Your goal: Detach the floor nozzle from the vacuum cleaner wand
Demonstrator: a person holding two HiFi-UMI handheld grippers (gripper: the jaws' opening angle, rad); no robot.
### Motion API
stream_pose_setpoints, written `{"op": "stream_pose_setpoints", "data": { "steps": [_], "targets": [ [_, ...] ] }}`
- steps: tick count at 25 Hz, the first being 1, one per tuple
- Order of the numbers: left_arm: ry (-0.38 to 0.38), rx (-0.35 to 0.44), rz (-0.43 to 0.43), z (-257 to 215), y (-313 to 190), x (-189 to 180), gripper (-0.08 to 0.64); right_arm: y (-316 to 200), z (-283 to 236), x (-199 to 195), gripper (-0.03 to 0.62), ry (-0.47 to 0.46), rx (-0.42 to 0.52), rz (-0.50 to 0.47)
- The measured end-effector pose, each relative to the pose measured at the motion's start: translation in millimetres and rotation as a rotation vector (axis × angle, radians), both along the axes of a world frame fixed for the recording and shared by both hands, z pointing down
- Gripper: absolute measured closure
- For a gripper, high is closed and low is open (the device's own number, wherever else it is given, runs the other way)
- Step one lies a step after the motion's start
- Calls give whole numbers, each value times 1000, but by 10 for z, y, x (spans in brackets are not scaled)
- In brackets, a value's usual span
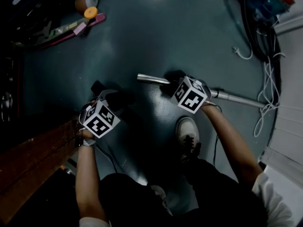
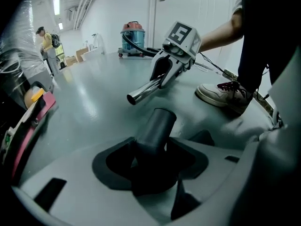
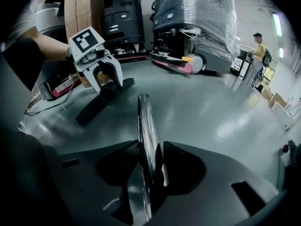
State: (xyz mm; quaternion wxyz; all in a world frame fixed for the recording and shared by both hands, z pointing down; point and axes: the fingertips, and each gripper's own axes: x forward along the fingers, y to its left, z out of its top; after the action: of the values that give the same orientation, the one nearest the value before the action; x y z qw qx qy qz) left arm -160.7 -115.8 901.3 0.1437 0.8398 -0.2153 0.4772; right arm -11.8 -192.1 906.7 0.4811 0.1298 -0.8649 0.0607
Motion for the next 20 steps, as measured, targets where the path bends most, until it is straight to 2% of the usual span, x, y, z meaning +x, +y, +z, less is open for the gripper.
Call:
{"op": "stream_pose_setpoints", "data": {
  "steps": [2,6,20],
  "targets": [
    [10,-1,5,13,9,57,342,-95,47,57,419,10,-1,33],
    [19,-14,0,48,15,87,342,-175,37,62,417,-58,-68,107],
    [17,-49,-2,163,24,173,336,-159,-80,175,419,-75,-34,104]
  ]
}}
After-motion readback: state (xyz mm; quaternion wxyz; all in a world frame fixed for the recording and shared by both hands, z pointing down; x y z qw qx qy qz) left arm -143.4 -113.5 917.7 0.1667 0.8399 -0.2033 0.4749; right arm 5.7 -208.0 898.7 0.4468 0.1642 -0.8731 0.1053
